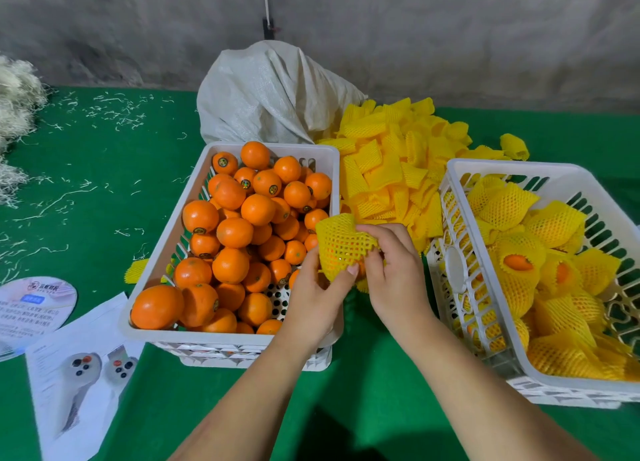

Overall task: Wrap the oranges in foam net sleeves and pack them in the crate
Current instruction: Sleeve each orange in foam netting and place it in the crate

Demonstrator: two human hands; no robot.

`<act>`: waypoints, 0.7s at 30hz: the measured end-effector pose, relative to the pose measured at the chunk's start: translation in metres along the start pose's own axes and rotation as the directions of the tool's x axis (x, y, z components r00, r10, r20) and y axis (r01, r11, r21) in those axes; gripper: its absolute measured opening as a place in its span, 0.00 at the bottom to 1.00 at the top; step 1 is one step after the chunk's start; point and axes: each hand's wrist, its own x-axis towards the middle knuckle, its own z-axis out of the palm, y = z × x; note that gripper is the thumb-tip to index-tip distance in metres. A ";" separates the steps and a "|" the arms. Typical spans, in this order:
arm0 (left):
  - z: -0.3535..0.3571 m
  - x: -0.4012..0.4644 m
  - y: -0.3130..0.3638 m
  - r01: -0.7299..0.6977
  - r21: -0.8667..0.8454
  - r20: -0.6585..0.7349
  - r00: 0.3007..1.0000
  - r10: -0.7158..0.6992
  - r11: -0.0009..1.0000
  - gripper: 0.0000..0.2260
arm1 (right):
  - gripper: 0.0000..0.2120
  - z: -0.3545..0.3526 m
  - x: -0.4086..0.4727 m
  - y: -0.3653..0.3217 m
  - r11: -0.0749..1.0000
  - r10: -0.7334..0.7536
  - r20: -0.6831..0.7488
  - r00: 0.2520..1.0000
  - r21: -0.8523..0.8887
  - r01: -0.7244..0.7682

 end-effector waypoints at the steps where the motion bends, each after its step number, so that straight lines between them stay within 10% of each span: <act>1: 0.001 0.001 -0.001 -0.003 -0.009 -0.051 0.999 0.002 1.000 0.20 | 0.17 -0.002 0.001 0.000 1.000 -0.011 0.014 1.000 -0.011 0.011; 8: -0.007 0.011 -0.012 0.035 -0.127 -0.324 0.943 -0.075 0.991 0.18 | 0.16 0.002 -0.019 -0.008 0.965 -0.251 0.075 0.965 -0.064 0.256; 14: -0.016 0.013 -0.018 0.082 -0.260 -0.109 0.988 -0.113 0.962 0.25 | 0.22 0.015 -0.024 -0.011 0.998 -0.066 0.068 0.996 -0.017 0.067; 21: -0.013 0.011 -0.015 0.010 -0.289 -0.057 0.998 -0.028 0.957 0.11 | 0.20 0.004 -0.015 -0.021 0.985 -0.141 0.149 0.979 0.119 0.124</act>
